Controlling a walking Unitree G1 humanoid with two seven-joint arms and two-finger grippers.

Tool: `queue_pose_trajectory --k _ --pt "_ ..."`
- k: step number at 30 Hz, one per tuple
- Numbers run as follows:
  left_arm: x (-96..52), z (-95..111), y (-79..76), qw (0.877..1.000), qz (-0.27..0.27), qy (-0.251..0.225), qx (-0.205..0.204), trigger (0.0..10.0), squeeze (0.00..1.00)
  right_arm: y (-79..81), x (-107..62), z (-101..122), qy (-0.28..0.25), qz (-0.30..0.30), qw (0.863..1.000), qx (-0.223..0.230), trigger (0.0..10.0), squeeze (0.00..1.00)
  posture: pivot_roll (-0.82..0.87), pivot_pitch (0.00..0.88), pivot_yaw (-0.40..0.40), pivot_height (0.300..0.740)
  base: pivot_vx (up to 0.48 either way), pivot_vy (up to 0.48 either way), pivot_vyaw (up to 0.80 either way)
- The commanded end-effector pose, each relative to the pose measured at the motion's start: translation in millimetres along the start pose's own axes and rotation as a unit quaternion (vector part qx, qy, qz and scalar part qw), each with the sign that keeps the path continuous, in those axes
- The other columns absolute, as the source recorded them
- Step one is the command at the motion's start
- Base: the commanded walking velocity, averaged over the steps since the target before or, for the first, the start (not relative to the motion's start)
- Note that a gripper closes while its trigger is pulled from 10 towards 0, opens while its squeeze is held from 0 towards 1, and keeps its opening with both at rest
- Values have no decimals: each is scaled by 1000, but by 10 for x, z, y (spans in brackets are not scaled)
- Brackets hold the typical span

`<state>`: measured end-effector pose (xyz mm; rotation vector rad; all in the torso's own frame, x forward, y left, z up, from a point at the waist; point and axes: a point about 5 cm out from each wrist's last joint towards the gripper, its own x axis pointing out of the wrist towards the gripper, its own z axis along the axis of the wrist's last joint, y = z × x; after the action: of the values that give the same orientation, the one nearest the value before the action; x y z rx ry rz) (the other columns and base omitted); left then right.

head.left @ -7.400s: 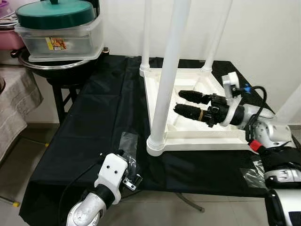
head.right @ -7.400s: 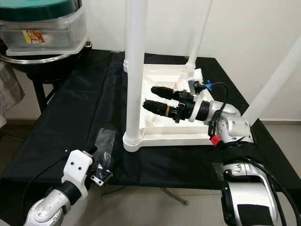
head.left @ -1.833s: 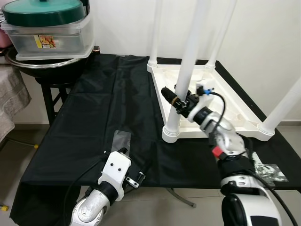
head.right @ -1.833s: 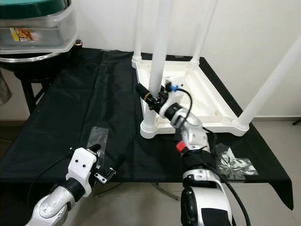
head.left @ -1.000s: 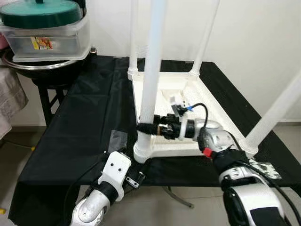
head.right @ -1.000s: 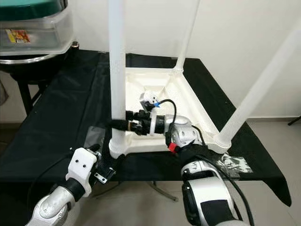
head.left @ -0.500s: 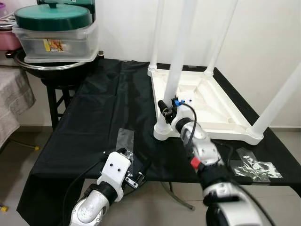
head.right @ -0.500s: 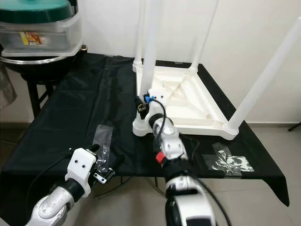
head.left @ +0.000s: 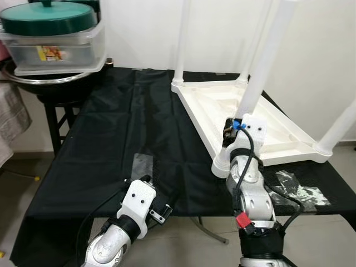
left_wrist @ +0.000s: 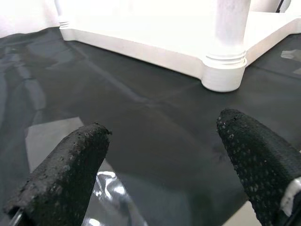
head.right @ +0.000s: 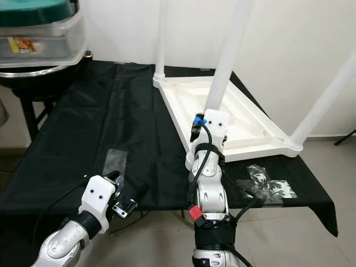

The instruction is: Building children table

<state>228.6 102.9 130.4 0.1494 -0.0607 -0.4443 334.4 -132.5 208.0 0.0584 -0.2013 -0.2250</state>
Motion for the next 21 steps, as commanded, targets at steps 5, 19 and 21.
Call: queue_pose_trajectory --k 5,19,21 --pt "2 -49 -18 1000 -7 7 -1 10000 0 114 144 116 -21 69 997 34 10000 0 78 40 -97 740 0 0 0" --pt "12 -23 -13 1000 -2 3 3 10000 0 19 338 79 81 531 831 143 10000 0 85 52 -102 740 0 0 0" --pt "12 -20 -12 1000 -1 2 4 10000 0 -2 307 61 96 580 794 155 10000 0 90 51 -102 740 0 0 0"
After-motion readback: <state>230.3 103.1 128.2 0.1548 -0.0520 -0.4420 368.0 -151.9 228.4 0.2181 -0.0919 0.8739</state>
